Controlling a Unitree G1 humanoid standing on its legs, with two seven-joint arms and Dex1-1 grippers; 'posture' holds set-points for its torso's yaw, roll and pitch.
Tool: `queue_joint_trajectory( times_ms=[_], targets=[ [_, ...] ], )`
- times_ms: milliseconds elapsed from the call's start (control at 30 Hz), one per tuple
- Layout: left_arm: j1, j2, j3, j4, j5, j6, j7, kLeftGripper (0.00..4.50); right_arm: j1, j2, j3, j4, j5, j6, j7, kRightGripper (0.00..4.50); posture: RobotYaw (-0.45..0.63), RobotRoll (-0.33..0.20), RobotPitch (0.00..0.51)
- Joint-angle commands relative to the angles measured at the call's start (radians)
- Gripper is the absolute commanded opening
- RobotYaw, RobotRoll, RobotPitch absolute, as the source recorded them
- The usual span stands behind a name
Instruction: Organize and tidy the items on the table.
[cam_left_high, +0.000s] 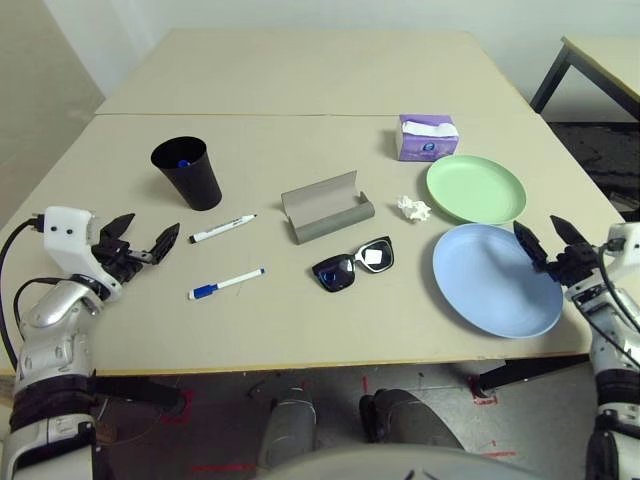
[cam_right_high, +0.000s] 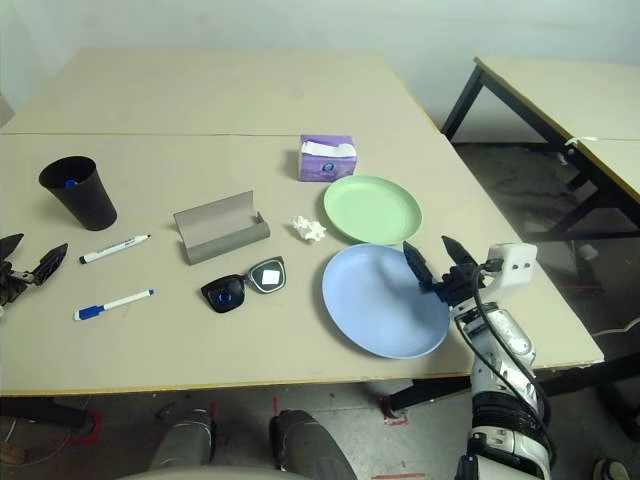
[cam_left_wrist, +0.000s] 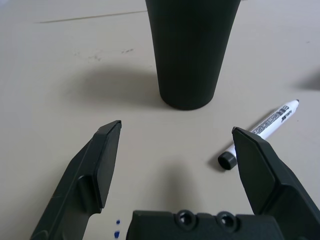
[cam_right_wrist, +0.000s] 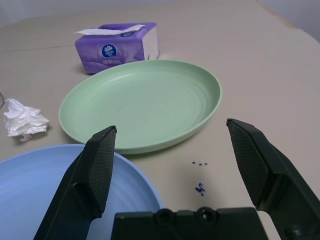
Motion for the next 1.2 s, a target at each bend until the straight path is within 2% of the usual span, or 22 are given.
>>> queue_joint_trajectory(
  times_ms=[33, 233, 333, 467, 567, 800, 967, 1200],
  targets=[
    [0.03, -0.005, 0.013, -0.022, -0.016, 0.008, -0.017, 4.49, -0.004, -0.03, -0.022, 0.027, 0.009, -0.006, 0.012, 4.5, 0.04, 0.0, 0.089],
    [0.038, 0.007, 0.061, -0.001, -0.063, -0.002, -0.056, 4.49, -0.019, -0.044, -0.015, 0.046, 0.005, -0.009, 0.015, 4.5, 0.04, 0.0, 0.096],
    [0.018, 0.015, 0.076, 0.002, -0.134, 0.006, -0.176, 4.49, -0.008, -0.041, -0.016, 0.039, 0.006, -0.012, 0.019, 4.5, 0.03, 0.0, 0.096],
    [-0.005, 0.047, -0.005, -0.036, -0.195, 0.053, -0.44, 4.49, 0.016, -0.041, -0.022, 0.008, 0.01, -0.002, 0.011, 4.5, 0.01, 0.0, 0.096],
    [-0.035, 0.06, -0.051, -0.055, -0.223, 0.087, -0.567, 4.49, 0.037, -0.043, -0.027, -0.026, 0.017, 0.007, 0.005, 4.5, -0.02, 0.0, 0.092],
    [-0.049, 0.08, -0.162, -0.102, -0.201, 0.068, -0.793, 4.49, 0.147, -0.054, -0.065, -0.169, 0.04, 0.08, -0.047, 4.5, -0.1, 0.0, 0.086],
    [-0.104, 0.071, -0.218, -0.14, -0.194, 0.091, -0.816, 4.49, 0.308, -0.125, -0.084, -0.438, 0.08, 0.32, -0.095, 4.5, -0.16, 0.0, 0.085],
    [-0.174, 0.049, -0.221, -0.059, -0.17, 0.044, -0.812, 4.49, 0.491, -0.231, -0.147, -0.733, 0.242, 0.661, -0.064, 4.5, -0.18, 0.0, 0.091]
  ],
)
